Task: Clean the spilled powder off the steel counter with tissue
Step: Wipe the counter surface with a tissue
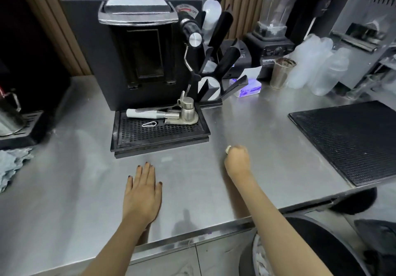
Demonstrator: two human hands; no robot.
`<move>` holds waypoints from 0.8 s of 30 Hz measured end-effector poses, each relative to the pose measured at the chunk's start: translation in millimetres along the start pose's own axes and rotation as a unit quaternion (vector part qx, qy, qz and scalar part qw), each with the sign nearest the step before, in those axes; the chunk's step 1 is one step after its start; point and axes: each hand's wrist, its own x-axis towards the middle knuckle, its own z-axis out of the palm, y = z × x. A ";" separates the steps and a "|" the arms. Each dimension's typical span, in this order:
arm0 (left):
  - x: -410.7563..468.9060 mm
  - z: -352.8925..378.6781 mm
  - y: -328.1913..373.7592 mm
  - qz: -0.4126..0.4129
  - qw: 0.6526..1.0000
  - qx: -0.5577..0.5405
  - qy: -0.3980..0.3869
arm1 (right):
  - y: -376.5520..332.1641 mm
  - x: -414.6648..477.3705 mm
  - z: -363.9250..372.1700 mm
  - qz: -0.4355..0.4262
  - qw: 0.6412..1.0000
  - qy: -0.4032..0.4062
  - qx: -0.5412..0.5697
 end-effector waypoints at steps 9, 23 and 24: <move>2.3 5.0 -5.8 -0.001 1.000 0.011 0.001 | 24.3 -69.3 3.8 -0.067 0.998 -0.010 -0.011; 2.5 7.9 -3.5 -0.007 1.000 0.006 0.005 | 7.9 -84.2 19.7 -0.142 0.989 0.015 0.044; 2.4 8.0 -3.7 -0.007 1.000 0.001 0.007 | 10.9 -65.4 12.9 -0.073 0.996 0.034 0.045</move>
